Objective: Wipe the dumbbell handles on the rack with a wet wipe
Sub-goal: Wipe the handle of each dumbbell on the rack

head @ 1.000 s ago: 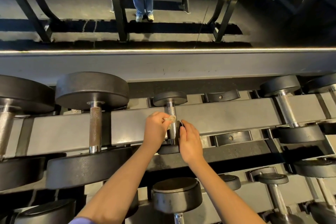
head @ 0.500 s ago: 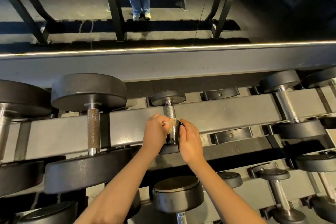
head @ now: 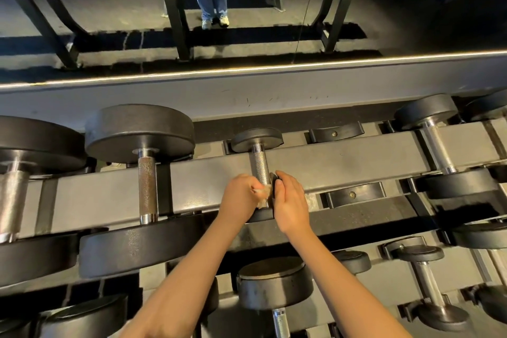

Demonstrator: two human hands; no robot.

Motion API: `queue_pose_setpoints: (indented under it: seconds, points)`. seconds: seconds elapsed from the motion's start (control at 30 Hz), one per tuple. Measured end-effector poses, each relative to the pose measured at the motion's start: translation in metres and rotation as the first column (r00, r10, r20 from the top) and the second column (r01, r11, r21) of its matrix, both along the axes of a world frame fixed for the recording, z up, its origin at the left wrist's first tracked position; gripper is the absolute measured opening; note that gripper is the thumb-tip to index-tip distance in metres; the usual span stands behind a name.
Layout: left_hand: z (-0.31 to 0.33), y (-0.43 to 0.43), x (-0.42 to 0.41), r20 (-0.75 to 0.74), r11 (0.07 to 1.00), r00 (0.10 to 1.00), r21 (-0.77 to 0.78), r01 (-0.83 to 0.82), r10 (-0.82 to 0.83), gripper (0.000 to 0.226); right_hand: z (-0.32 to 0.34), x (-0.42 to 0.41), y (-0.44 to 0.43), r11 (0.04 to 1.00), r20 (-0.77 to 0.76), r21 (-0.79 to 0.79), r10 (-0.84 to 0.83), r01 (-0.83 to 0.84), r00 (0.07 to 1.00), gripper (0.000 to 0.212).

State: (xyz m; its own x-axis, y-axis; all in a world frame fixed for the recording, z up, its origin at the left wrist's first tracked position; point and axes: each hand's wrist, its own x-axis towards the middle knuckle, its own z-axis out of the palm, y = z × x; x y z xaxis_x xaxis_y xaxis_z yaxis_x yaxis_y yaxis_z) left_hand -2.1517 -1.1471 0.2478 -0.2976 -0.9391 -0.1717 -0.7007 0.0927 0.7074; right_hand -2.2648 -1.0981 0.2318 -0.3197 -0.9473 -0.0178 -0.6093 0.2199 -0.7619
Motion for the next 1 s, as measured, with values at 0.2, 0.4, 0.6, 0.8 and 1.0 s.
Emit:
queue_pose_setpoints:
  seconds: [0.2,0.4,0.6,0.8,1.0]
  points:
    - [0.014,-0.002,0.0,0.066,0.999,0.998,0.039,0.021,-0.024,0.026,0.001,0.0,0.001,1.0,0.007,0.005,-0.017,0.017,1.0,0.035]
    - [0.022,-0.027,-0.009,-0.138,0.983,0.983,-0.119,-0.138,0.122,0.018,-0.002,-0.002,0.0,1.0,0.0,-0.004,-0.001,0.001,1.0,0.033]
    - [0.018,-0.019,-0.002,-0.101,0.985,0.994,-0.168,0.03,-0.048,0.018,0.023,-0.005,-0.017,1.0,0.442,-0.011,0.027,-0.025,0.897,0.023]
    - [0.035,-0.031,0.007,0.001,0.932,0.998,-0.357,0.055,-0.058,0.046,0.033,-0.01,-0.049,0.981,0.347,-0.067,-0.146,0.18,0.926,0.015]
    - [0.035,-0.044,0.016,0.092,0.934,0.992,-0.34,0.108,-0.081,0.05,0.024,-0.008,-0.044,0.995,0.162,0.098,-0.024,0.009,0.987,0.016]
